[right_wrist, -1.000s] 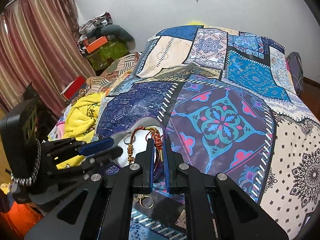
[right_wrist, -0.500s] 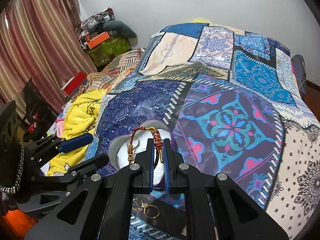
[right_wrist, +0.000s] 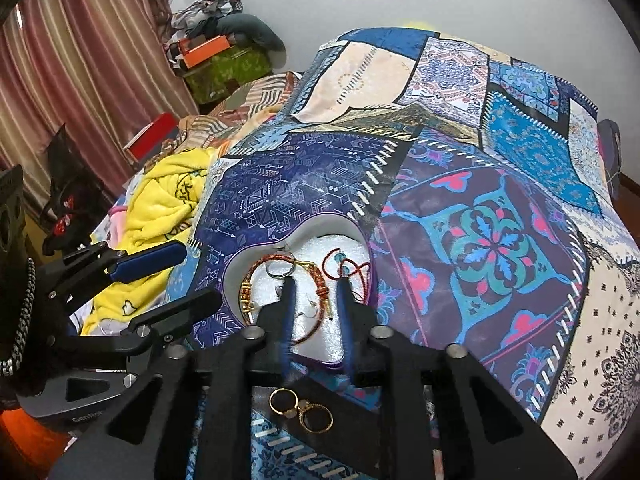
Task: Organize jewelry
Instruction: 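Lower the beaded bracelet into the tin and open the right gripper, then grasp a silver ring from the quilt with the right gripper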
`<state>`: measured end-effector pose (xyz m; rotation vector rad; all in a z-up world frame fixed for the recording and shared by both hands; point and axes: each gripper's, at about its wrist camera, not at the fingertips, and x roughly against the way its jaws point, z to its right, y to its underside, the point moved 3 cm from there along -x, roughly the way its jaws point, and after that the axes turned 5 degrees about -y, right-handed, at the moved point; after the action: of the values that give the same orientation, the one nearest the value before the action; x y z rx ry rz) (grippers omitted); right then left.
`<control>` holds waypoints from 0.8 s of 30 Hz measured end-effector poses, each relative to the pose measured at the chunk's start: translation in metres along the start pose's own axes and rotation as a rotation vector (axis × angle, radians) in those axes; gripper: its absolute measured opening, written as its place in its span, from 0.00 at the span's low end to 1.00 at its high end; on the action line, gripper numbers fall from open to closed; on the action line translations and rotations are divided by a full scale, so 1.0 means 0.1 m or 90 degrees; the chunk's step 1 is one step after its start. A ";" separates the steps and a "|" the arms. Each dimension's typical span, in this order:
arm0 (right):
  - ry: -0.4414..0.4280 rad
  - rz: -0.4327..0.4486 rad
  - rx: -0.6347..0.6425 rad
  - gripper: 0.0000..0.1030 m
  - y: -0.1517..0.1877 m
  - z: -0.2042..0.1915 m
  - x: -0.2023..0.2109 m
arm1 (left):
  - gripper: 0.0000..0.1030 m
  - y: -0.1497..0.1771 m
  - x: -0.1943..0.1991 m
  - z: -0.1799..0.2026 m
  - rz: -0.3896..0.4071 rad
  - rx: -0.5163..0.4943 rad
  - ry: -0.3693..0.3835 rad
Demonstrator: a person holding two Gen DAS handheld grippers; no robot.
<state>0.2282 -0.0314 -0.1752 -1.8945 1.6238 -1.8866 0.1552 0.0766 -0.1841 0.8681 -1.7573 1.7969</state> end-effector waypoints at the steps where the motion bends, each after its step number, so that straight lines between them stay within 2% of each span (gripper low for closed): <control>1: 0.004 0.003 0.001 0.22 0.00 0.00 0.03 | 0.48 0.00 0.01 0.01 -0.001 -0.001 0.001; 13: 0.078 0.036 -0.030 0.22 0.15 0.34 0.56 | 0.50 0.08 0.08 0.26 -0.016 -0.019 0.024; 20: 0.123 0.019 -0.054 0.22 0.39 0.60 0.72 | 0.52 0.20 0.03 0.40 -0.049 -0.022 0.043; 24: 0.119 -0.001 -0.066 0.22 0.54 0.68 0.70 | 0.52 0.31 -0.03 0.48 -0.074 -0.032 0.049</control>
<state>0.2264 -0.1427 -0.1774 -1.8026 1.8067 -2.0738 0.1404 0.0277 -0.2087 0.8509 -1.6613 1.6833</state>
